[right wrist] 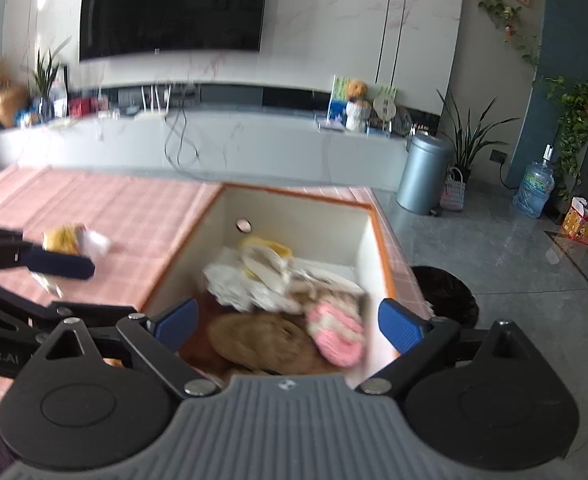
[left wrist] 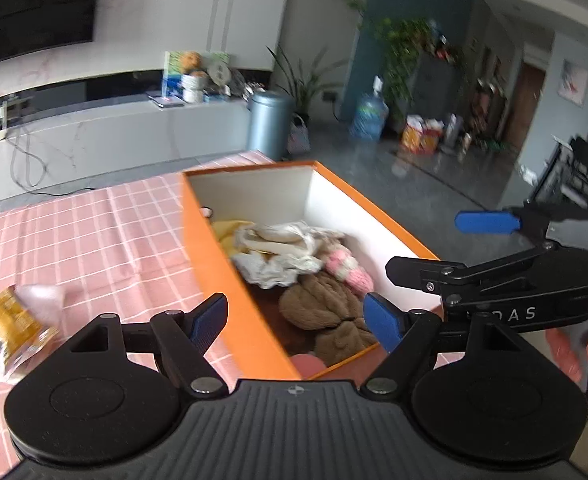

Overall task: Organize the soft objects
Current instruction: 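Withdraw both grippers from the box toward the yellow snack packet, then lower the left gripper onto the yellow snack packet and close it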

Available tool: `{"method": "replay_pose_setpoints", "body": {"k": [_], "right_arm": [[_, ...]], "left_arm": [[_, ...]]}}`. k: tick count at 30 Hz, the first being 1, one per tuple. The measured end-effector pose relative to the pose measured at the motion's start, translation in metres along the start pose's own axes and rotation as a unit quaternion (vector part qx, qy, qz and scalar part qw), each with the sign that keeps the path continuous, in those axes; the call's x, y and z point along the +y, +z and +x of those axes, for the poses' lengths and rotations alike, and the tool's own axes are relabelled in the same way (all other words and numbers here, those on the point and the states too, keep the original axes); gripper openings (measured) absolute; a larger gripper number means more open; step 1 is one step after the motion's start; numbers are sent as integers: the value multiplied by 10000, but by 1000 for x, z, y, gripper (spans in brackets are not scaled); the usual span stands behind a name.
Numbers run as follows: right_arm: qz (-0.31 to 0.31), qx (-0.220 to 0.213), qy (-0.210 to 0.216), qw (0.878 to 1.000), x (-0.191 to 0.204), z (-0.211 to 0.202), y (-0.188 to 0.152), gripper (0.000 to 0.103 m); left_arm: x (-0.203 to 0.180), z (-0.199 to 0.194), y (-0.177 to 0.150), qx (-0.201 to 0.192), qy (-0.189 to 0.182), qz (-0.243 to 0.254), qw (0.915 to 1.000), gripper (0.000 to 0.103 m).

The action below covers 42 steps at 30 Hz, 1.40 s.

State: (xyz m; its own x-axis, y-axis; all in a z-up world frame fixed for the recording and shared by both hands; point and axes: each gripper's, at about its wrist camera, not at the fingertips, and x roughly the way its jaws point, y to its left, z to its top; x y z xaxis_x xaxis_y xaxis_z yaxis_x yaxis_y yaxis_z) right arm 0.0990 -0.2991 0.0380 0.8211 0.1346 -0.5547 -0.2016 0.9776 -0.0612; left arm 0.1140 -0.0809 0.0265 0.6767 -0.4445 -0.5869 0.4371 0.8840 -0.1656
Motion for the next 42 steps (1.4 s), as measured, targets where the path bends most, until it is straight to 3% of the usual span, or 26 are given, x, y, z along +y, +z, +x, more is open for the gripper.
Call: {"method": "replay_pose_setpoints", "body": {"k": [11, 25, 33, 42], "right_arm": [[260, -345, 297, 9986, 72, 8, 4, 97], [-20, -135, 844, 9963, 151, 50, 1, 94], [-597, 152, 992, 9932, 191, 91, 5, 85], [-677, 444, 1134, 9902, 216, 144, 20, 67]], "left_arm": [[52, -43, -30, -580, 596, -759, 9936, 91], [137, -76, -74, -820, 1171, -1874, 9718, 91], [173, -72, -89, -734, 1392, -2306, 9602, 91], [212, -56, -90, -655, 1623, -2671, 9476, 92]]}}
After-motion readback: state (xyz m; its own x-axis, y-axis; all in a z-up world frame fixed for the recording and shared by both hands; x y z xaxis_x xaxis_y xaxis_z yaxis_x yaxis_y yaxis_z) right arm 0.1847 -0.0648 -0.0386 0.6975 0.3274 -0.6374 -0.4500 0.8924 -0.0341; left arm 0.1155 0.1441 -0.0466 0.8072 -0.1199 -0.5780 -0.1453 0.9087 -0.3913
